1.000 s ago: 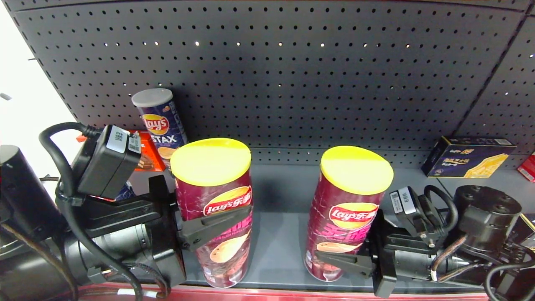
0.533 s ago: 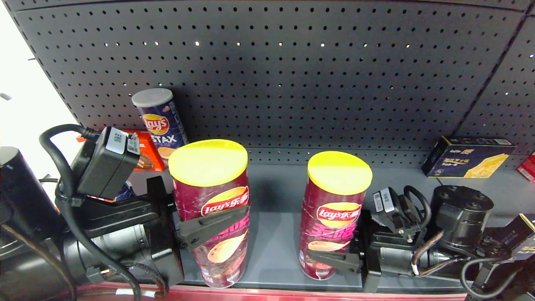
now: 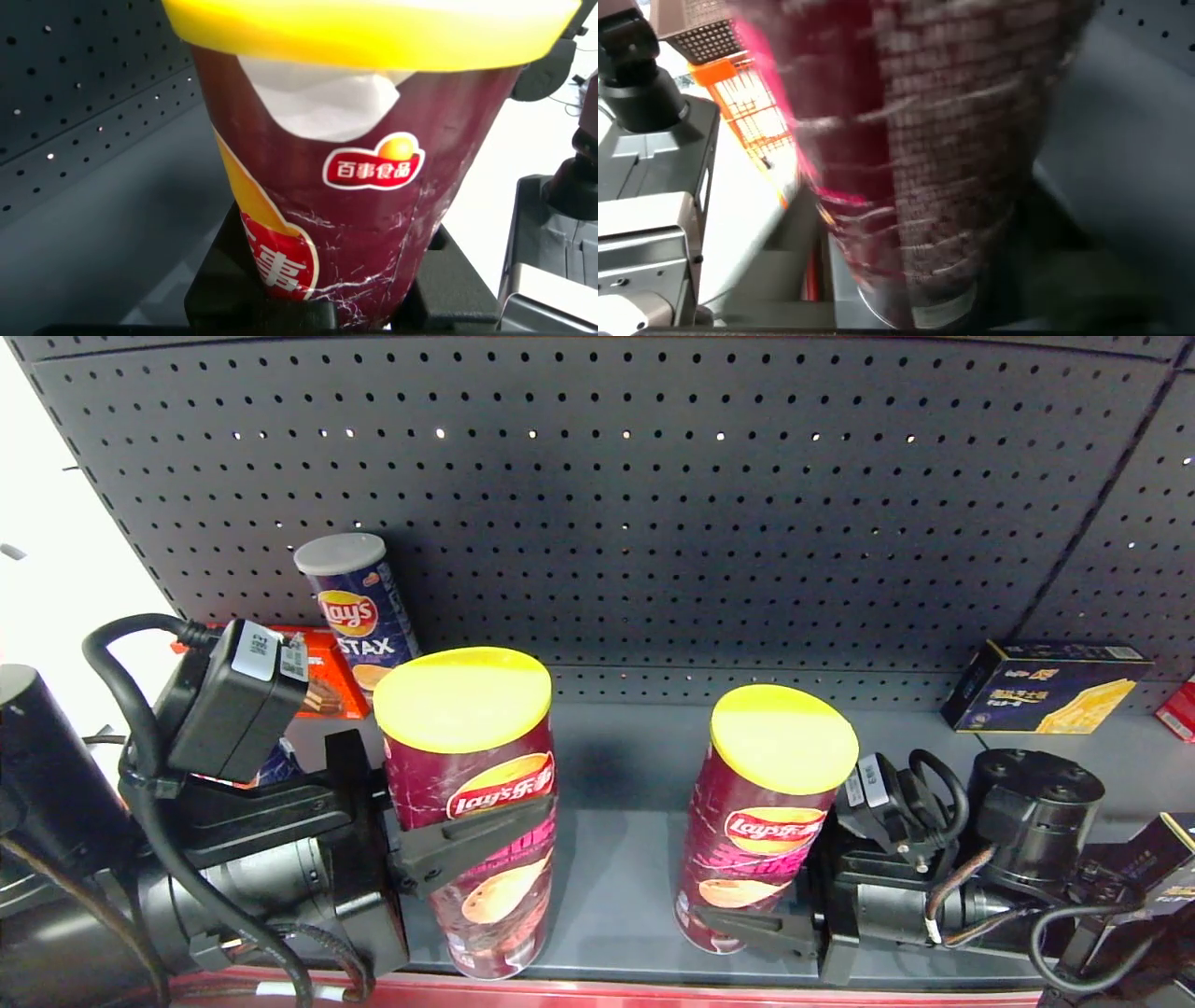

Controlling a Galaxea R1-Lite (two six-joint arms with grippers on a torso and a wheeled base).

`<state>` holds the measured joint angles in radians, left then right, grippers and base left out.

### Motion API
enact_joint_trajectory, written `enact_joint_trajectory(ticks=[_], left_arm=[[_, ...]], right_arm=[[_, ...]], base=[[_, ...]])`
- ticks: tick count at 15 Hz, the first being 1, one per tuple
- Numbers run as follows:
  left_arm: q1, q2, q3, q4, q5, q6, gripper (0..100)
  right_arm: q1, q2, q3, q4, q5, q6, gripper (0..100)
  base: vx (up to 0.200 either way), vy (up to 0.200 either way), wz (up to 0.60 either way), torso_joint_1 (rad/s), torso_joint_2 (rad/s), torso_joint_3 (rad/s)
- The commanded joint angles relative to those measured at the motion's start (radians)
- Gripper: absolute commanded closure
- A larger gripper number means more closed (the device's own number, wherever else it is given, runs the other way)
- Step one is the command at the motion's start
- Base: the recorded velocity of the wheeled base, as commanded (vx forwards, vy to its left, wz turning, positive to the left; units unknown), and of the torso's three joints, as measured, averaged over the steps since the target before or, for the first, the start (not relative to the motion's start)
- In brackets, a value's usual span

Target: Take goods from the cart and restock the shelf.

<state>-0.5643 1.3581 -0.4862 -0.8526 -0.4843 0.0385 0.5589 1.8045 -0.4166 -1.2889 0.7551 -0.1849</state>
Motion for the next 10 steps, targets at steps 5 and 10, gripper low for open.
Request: enact_joint_trajectory(ticks=[5,10], left_arm=[[0.000,-0.001,0.000,0.000,0.000,0.000,100],[-0.002,-0.001,0.000,0.000,0.000,0.000,100]], right_arm=[[-0.044,-0.088,0.058,0.000,0.000,-0.010,0],[-0.159,-0.384,0.205,0.005,-0.010,-0.004,0]], base=[[0.000,0.000,0.00,0.000,0.00,0.000],[0.000,0.000,0.00,0.000,0.00,0.000]])
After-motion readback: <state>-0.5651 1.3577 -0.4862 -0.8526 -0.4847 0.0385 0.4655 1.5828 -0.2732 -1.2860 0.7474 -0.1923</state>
